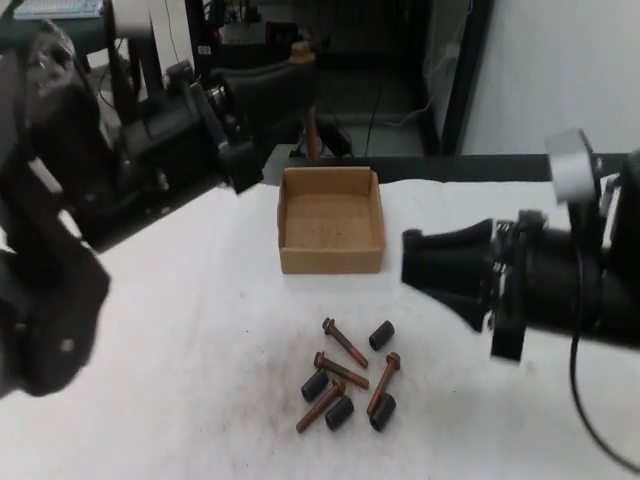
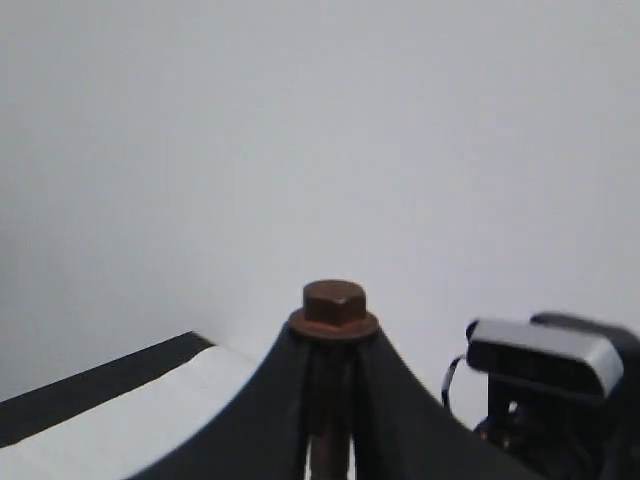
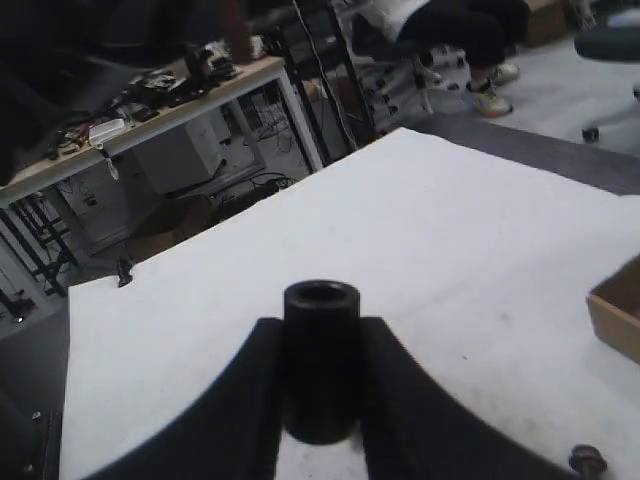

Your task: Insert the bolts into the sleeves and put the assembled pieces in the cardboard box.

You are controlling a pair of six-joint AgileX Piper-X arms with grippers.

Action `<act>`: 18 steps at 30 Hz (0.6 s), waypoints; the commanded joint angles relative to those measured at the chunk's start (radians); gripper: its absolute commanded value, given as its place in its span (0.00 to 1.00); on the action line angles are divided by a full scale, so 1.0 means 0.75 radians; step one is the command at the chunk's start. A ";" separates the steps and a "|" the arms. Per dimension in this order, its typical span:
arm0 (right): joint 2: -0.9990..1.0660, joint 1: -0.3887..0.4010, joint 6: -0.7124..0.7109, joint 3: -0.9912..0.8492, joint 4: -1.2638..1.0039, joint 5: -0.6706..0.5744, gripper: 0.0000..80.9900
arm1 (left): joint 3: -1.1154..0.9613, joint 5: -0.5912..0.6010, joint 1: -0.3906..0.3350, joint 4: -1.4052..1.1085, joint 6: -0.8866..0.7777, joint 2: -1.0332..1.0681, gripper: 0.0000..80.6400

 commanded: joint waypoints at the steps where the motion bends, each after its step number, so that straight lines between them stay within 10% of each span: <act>1: 0.047 0.060 0.020 0.031 -0.122 0.093 0.01 | -0.001 0.032 -0.014 -0.197 -0.136 0.050 0.00; 18: 0.166 0.161 0.017 0.031 -0.391 0.346 0.01 | -0.001 0.188 -0.150 -0.363 -0.114 0.183 0.00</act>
